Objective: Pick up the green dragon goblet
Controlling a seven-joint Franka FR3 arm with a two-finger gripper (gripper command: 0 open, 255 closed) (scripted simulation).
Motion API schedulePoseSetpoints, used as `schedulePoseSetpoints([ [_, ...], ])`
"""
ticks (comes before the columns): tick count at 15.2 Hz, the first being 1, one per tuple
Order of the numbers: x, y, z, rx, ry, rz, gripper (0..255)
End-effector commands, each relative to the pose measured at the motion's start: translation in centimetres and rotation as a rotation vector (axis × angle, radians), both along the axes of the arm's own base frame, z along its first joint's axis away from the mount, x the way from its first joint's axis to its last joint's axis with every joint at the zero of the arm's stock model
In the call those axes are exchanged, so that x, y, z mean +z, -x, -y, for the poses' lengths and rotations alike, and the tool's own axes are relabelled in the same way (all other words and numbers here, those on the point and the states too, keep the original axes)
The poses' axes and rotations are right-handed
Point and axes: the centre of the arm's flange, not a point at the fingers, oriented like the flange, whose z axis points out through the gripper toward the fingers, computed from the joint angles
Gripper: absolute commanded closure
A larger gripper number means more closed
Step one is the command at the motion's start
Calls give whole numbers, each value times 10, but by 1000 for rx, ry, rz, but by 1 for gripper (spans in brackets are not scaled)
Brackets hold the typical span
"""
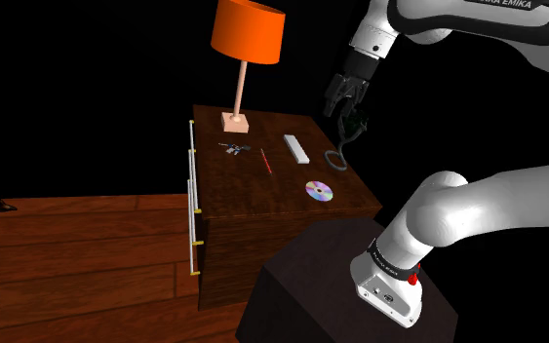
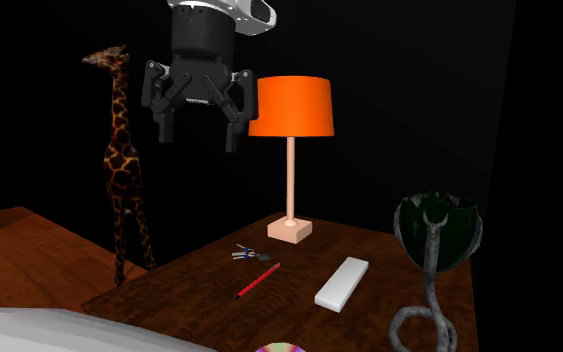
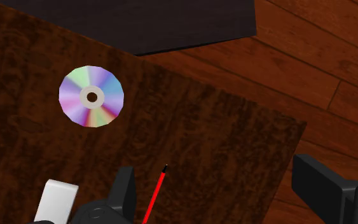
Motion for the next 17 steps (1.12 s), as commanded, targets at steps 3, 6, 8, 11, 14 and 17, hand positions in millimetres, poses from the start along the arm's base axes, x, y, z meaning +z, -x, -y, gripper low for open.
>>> schedulePoseSetpoints([
  [3,-6,-5,24,-1,6,-4,0],
  [6,-14,-12,61,-3,15,-10,0],
  [8,-19,-17,86,-5,22,-14,0],
  [11,-27,-24,123,-7,31,-20,0],
  [14,-34,-31,160,-9,40,-26,0],
  [17,-42,-38,197,-11,49,-32,0],
])
